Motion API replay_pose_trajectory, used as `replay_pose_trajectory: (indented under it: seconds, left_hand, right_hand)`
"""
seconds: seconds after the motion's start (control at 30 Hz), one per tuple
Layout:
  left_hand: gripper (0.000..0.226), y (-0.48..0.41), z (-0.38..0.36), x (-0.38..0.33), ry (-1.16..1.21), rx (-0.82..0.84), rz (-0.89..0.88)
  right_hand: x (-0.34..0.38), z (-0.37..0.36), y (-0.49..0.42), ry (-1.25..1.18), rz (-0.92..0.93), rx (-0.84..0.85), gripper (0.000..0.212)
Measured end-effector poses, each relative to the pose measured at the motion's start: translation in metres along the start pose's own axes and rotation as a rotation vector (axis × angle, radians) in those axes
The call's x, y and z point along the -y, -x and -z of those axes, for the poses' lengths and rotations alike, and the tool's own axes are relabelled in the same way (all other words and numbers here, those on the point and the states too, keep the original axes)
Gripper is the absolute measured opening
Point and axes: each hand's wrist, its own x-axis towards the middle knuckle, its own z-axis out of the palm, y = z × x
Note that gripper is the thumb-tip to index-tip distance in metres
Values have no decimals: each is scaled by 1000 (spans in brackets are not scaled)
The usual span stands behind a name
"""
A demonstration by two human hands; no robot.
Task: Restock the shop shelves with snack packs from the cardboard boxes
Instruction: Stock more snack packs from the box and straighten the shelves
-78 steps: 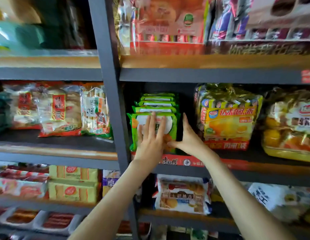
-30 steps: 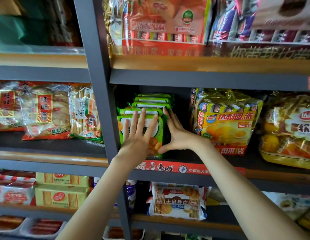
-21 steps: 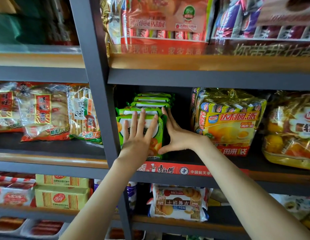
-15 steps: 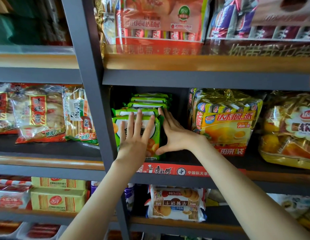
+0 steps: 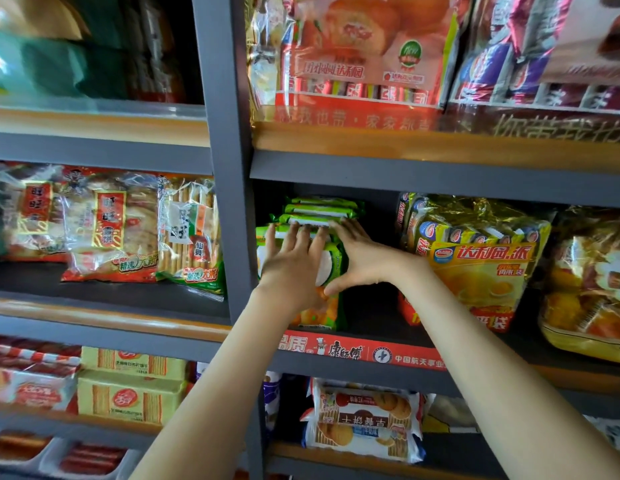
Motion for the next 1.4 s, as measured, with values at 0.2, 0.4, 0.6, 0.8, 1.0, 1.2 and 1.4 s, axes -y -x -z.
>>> replay_pose_trajectory:
  seconds: [0.2,0.4,0.6,0.8,1.0,1.2,1.4]
  left_hand:
    - [90,32,2,2,118,-191,-97]
    - [48,68,19,31,229,-419,-354]
    - [22,99,14,63,322,-588,-356]
    - [26,95,9,116,406,-546,-142]
    - [40,29,6,155,403,-406,-222]
    - [49,-24,4,153,374,-215,-426]
    - [43,-34,7,131,677,75,-498]
  right_hand:
    - [-3,6,9,-58,8,29,129]
    - [22,21,18,2,119,-84,115]
    - [39,19,25,24,151,-100,100]
    - [53,20,12,42,176,-88,103]
    - [57,22,-18,-5,46,-65,107]
    - [66,8,-39,-5,-164,-231,57]
    - [54,-3,-40,140,-287,-145,64]
